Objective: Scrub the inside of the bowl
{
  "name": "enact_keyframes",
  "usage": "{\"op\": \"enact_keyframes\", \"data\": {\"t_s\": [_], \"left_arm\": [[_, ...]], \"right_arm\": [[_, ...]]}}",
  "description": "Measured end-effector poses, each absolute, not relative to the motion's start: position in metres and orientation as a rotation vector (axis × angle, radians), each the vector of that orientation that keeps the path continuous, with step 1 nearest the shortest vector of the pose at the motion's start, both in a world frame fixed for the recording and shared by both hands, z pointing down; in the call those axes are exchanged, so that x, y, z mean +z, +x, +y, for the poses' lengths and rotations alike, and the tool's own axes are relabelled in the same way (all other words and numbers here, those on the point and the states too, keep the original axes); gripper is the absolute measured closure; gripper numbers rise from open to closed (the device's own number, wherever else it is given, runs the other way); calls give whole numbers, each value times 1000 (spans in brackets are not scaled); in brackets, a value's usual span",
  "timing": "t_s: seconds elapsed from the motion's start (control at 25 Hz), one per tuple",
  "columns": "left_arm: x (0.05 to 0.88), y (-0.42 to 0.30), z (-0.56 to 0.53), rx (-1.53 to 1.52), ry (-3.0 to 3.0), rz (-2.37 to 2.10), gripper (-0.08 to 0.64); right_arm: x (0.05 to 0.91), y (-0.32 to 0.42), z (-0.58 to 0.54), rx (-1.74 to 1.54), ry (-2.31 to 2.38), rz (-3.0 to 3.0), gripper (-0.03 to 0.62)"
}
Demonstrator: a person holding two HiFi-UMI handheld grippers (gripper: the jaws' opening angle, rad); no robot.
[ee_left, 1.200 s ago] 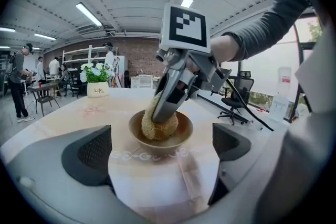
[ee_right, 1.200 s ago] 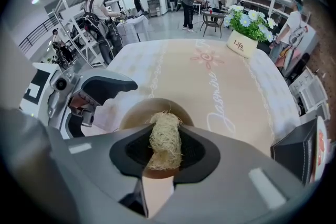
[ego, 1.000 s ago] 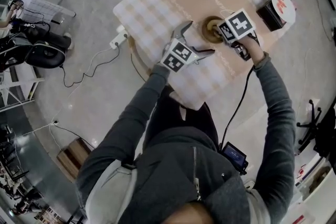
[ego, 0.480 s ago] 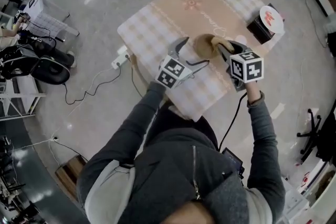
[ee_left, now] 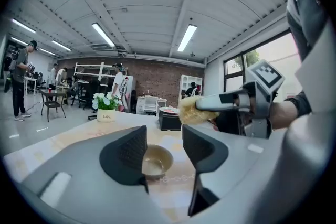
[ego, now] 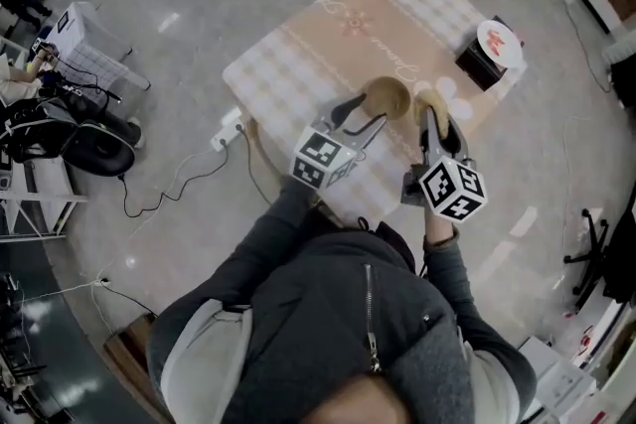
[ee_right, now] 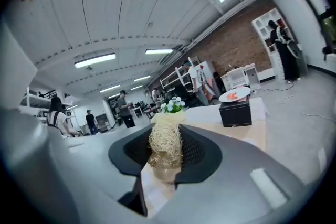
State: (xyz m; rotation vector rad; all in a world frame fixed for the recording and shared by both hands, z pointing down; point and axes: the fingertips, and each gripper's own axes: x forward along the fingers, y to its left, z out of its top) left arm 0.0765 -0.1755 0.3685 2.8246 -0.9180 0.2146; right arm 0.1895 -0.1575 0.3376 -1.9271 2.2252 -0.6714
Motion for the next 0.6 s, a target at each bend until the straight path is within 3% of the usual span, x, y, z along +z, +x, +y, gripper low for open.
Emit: {"op": "enact_keyframes", "data": {"t_s": [0.32, 0.6], "left_arm": [[370, 74, -151, 241, 2843, -1028, 551], [372, 78, -138, 217, 2837, -1013, 552]], "right_arm": [[384, 158, -101, -590, -2100, 2204, 477], [386, 153, -94, -551, -2145, 2258, 483]]}}
